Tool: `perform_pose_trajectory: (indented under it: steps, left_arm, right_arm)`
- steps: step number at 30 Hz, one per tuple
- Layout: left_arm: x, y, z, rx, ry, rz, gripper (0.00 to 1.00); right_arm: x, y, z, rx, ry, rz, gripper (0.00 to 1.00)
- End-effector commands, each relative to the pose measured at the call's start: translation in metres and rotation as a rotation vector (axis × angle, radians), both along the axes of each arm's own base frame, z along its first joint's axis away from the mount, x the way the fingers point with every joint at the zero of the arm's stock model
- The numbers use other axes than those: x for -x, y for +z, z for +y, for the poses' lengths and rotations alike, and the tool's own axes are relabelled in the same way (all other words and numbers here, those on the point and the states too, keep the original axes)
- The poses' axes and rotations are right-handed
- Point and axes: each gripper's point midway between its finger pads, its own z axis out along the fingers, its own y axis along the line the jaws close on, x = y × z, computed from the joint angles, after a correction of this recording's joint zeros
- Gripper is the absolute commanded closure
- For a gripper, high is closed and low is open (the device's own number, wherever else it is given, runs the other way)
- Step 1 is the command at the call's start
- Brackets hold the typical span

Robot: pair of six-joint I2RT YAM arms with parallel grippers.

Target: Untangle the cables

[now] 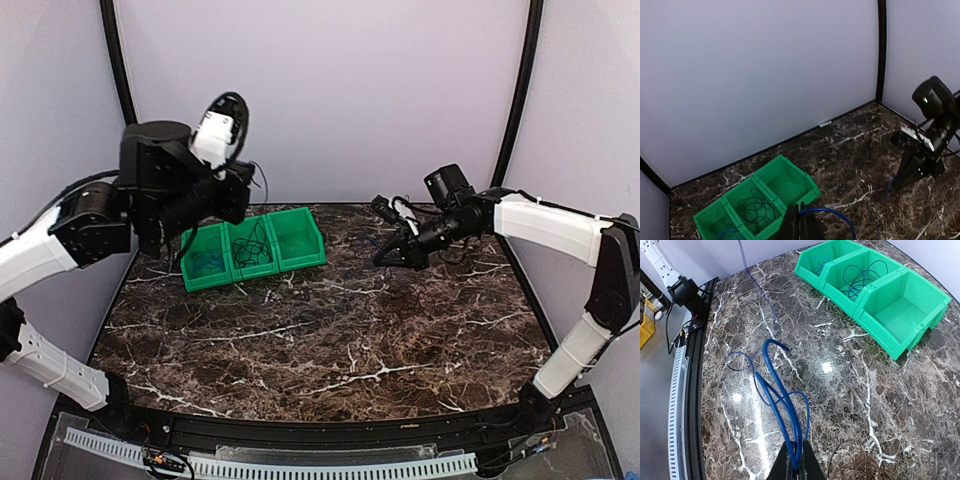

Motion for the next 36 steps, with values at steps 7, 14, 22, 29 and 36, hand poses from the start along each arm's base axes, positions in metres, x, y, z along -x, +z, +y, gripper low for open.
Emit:
perform_pose_trajectory:
  steps: [7,14,22,29,36]
  left_arm:
    - [0.042,-0.143,-0.120,0.144,-0.536,0.322,1.00]
    - [0.035,-0.180,-0.140,0.212,-0.558,0.347,0.99]
    - [0.030,-0.201,-0.149,0.216,-0.578,0.373,0.73]
    - [0.036,-0.207,-0.159,0.206,-0.637,0.394,0.68]
    - [0.028,-0.212,-0.160,0.197,-0.612,0.404,0.93]
  right_arm:
    - [0.032,-0.008,0.018,0.030,0.109,0.001,0.94]
    - [0.055,-0.013,0.034,0.049,0.187,0.002,0.94]
    - [0.065,-0.009,0.044,0.045,0.215,-0.001,0.93]
    - [0.065,-0.010,0.046,0.047,0.216,0.005,0.93]
    - [0.066,-0.008,0.044,0.046,0.212,-0.003,0.92]
